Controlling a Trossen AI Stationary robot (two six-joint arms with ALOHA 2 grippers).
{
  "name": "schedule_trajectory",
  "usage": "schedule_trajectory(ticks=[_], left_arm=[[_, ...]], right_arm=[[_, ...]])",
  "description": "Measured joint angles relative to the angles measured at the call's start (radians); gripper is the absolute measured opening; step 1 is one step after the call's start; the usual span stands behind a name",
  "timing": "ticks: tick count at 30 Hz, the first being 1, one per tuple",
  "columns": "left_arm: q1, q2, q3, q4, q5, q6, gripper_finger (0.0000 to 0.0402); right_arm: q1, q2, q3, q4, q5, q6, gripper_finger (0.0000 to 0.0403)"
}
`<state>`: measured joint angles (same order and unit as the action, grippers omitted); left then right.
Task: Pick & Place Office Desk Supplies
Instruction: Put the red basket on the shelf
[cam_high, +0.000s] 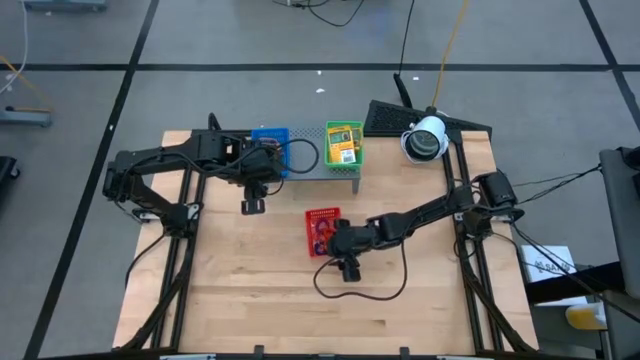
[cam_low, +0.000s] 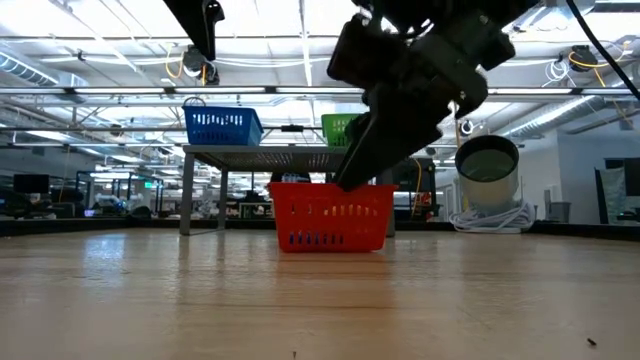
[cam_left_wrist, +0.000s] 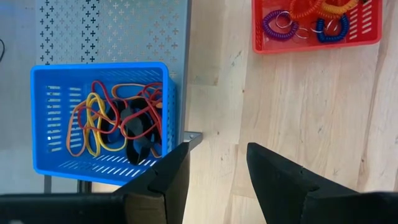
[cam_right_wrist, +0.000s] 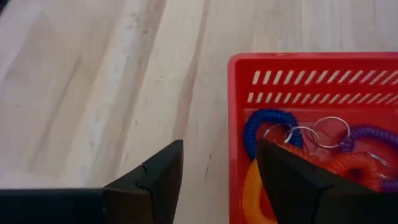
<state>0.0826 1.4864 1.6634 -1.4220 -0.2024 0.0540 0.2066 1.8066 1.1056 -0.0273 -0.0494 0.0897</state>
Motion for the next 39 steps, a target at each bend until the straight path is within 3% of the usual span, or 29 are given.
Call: schedule_trajectory(ticks=[16, 23, 27, 31, 39], left_arm=[[0.0, 0.0, 0.0, -0.005, 0.0, -0.003, 0.017], [0.0, 0.0, 0.0, -0.005, 0.0, -0.003, 0.017], [0.0, 0.0, 0.0, -0.006, 0.0, -0.005, 0.017], [0.0, 0.0, 0.0, -0.014, -0.002, -0.005, 0.017], [0.0, 0.0, 0.0, -0.019, -0.008, -0.008, 0.017]], right_arm=[[-0.004, 0.013, 0.0, 0.004, 0.0, -0.028, 0.0148], [-0.004, 0.055, -0.001, -0.006, 0.046, -0.121, 0.013], [-0.004, 0.103, 0.0, 0.01, 0.055, -0.101, 0.0095], [-0.004, 0.106, 0.001, 0.023, 0.052, -0.078, 0.0018], [0.017, -0.048, -0.001, -0.002, 0.111, -0.054, 0.0001]])
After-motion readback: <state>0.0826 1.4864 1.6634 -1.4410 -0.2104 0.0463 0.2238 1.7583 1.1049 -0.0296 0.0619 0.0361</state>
